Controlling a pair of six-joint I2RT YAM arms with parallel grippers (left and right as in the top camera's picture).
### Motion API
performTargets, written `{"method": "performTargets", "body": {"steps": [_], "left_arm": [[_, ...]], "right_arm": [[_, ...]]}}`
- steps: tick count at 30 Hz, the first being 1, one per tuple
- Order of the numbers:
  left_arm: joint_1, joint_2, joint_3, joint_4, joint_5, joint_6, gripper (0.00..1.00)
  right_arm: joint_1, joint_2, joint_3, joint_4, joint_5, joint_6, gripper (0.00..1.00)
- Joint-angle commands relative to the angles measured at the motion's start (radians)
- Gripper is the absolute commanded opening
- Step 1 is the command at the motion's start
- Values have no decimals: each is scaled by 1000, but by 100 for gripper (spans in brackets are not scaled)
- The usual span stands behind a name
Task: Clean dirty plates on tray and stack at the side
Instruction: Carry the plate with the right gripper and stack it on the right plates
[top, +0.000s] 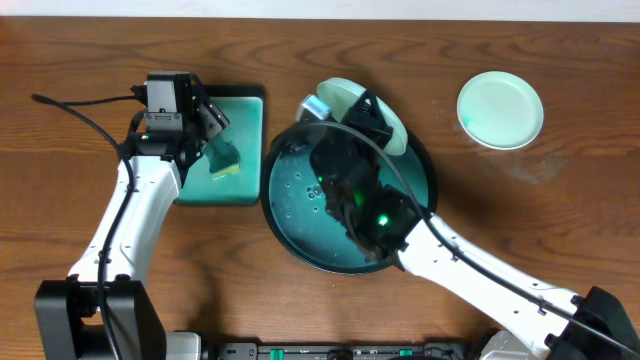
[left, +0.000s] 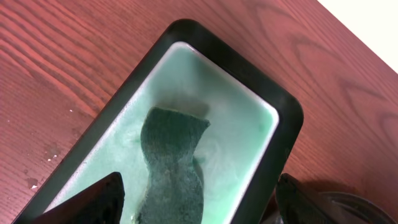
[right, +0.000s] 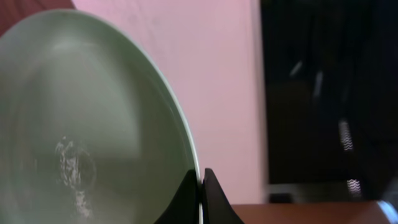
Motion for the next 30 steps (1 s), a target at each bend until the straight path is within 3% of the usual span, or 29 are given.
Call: {"method": "performTargets", "body": {"steps": [1,8,11,14,17,21,24,30], "left_arm": [[5,4,6,-2,-5,17,78],[5,4,6,-2,-5,17,79],[5,4,6,-2,-5,17,79],[5,4,6,-2,-5,17,79],[5,4,6,-2,-5,17,79],[5,4,6,-2,-5,17,79],[5,4,6,-2,-5,17,79],[5,4,6,-2,-5,17,79]], "right_arm": [[29,-24,16,54,117,-262,1],[51,-23,16,76,121,-299,1],[49,-23,16,76,126,-219,1],[26,-23,16,25,161,63,1],[-24,-23,16,-152,121,390,1],[-133,-24,16,-381,-192,819,1],[-237,-27,16,-426,-472,1028,1],[-515,-46,16,-409,-878,1278,1]]}}
